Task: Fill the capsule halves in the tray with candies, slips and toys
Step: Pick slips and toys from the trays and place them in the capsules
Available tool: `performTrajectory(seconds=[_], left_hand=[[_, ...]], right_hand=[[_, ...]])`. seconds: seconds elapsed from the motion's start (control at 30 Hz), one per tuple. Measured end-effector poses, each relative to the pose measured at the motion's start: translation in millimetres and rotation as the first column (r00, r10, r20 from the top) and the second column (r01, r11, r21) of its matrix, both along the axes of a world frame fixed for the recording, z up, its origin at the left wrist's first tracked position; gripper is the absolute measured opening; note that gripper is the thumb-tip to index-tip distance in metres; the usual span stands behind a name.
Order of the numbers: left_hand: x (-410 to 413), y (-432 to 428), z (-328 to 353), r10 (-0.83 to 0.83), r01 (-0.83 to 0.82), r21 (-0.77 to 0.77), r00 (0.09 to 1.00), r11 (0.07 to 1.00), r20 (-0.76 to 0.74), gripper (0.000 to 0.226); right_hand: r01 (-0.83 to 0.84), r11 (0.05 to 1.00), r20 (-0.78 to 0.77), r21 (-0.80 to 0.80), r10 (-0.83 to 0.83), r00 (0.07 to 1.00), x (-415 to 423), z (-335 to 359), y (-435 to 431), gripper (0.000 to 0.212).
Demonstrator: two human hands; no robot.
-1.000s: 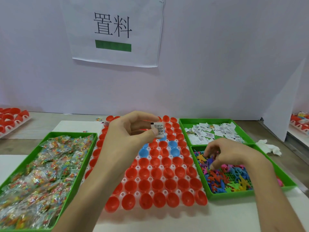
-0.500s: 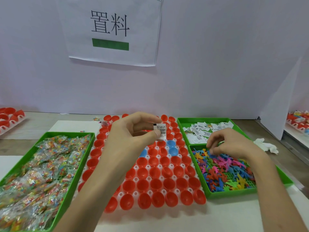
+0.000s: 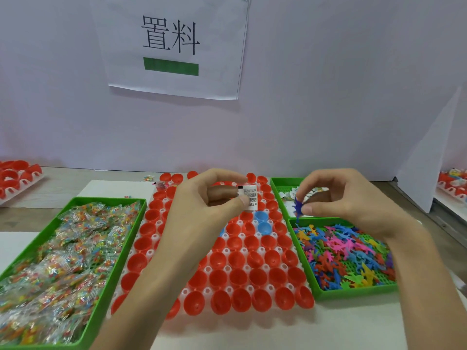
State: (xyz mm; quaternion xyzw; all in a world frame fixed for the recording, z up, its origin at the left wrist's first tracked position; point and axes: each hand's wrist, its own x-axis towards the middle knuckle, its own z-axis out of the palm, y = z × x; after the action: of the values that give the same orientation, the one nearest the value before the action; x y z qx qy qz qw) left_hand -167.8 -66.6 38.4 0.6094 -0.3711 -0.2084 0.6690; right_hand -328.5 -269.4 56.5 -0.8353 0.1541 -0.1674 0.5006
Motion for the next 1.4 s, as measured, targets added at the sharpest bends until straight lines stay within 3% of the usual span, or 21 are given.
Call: performTrajectory(seconds=[0.17,0.27,0.43,0.73,1.0,1.4], left_hand=[[-1.5,0.5,0.8,0.005,-0.005,-0.01,1.0,1.0,0.028,0.025],[-2.1,0.8,2.2,0.009,-0.008,-0.022,0.999,1.0,0.044,0.025],[-4.2,0.7,2.6,-0.006,0.008,-0.022,0.996,1.0,0.084,0.025],[-2.1,-0.7,1.1,0.005,-0.002,-0.018,0.989,1.0,0.147,0.026],[-1.0,0.9,2.8,-0.062,0.05,0.054,0.972,0.997,0.226,0.036],[-0.1,1.0,1.2,0.032,-0.037,0.018,0.974,0.999,0.224,0.038]], right_hand=[[-0.055,0.998,0.215,0.023,0.049,0.975,15.0,15.8,32.3,0.024],[-0.077,0.997,0.264,0.003,0.074,0.962,20.1,20.5,46.9,0.02],[-0.082,0.996,0.233,-0.02,0.085,0.969,27.9,21.3,61.6,0.017],[0.094,0.987,0.172,-0.134,-0.07,0.983,37.6,17.3,67.1,0.018],[0.142,0.98,0.186,-0.138,-0.115,0.976,42.2,11.9,65.5,0.02],[0.067,0.981,0.113,-0.182,-0.047,0.992,45.8,7.6,66.5,0.013]])
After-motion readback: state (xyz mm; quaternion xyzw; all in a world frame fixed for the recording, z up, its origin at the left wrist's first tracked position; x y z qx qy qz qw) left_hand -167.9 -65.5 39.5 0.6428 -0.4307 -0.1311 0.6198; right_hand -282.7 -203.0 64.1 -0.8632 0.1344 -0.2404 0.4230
